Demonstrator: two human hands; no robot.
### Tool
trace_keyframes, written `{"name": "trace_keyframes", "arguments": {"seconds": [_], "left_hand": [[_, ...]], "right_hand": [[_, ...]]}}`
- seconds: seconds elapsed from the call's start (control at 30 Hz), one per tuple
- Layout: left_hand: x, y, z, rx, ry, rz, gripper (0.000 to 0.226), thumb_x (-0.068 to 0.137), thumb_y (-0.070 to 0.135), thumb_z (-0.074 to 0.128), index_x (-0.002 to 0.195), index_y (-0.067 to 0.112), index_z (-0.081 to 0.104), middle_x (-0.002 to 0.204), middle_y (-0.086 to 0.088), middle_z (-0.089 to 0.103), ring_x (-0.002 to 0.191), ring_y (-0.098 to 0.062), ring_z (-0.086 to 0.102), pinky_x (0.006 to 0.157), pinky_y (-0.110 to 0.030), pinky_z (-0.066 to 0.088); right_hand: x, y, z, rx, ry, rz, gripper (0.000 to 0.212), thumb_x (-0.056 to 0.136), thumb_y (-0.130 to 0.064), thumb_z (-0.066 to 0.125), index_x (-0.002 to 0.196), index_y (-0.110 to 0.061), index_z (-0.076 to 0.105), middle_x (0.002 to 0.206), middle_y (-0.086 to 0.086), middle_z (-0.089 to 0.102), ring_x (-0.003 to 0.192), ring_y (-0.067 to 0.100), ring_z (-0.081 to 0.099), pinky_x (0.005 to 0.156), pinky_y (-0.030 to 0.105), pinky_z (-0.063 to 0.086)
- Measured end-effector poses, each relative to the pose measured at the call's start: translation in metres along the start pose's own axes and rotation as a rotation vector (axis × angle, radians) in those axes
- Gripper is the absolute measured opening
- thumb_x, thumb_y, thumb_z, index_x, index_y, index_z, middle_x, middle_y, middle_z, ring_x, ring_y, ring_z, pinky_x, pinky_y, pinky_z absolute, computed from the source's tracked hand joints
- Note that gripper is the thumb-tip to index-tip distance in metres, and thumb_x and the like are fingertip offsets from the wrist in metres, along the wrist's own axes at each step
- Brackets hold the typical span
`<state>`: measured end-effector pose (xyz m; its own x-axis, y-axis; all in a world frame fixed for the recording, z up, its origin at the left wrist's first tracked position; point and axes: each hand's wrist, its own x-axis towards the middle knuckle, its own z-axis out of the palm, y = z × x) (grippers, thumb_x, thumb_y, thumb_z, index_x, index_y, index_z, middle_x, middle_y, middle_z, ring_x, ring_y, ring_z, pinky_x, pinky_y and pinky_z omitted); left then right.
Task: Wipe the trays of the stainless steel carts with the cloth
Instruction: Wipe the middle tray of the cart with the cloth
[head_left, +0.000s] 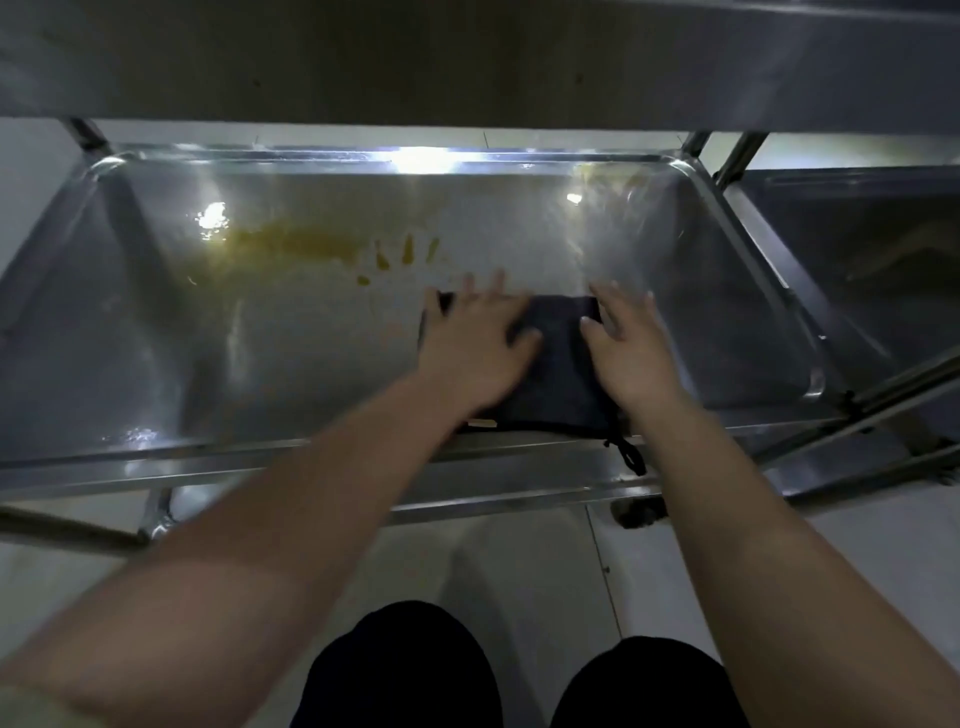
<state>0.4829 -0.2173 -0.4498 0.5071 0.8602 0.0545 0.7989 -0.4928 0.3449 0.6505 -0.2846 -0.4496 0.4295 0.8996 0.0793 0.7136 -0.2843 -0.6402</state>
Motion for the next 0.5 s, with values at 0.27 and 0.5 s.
{"name": "trace_keyframes", "arguments": {"seconds": [0.27, 0.5], "left_hand": [[-0.040, -0.015, 0.016, 0.223, -0.072, -0.172, 0.074, 0.083, 0.082, 0.013, 0.150, 0.053, 0.003, 0.164, 0.014, -0.002, 0.151, -0.026, -0.007, 0.095, -0.074, -0.023], [-0.077, -0.180, -0.056, 0.223, -0.104, -0.514, 0.089, 0.062, 0.094, -0.003, 0.145, 0.062, -0.002, 0.163, 0.015, -0.006, 0.150, -0.026, -0.008, 0.104, -0.079, -0.006]], "right_hand": [[0.008, 0.015, 0.010, -0.241, -0.232, -0.012, 0.054, 0.102, -0.057, 0.017, 0.153, -0.043, 0.015, 0.163, -0.011, 0.011, 0.150, 0.015, -0.001, 0.120, 0.045, -0.009], [0.007, 0.013, 0.025, -0.645, -0.275, -0.046, 0.072, 0.087, -0.079, 0.012, 0.151, -0.049, -0.003, 0.164, -0.008, -0.007, 0.150, 0.028, -0.008, 0.118, 0.055, -0.006]]}}
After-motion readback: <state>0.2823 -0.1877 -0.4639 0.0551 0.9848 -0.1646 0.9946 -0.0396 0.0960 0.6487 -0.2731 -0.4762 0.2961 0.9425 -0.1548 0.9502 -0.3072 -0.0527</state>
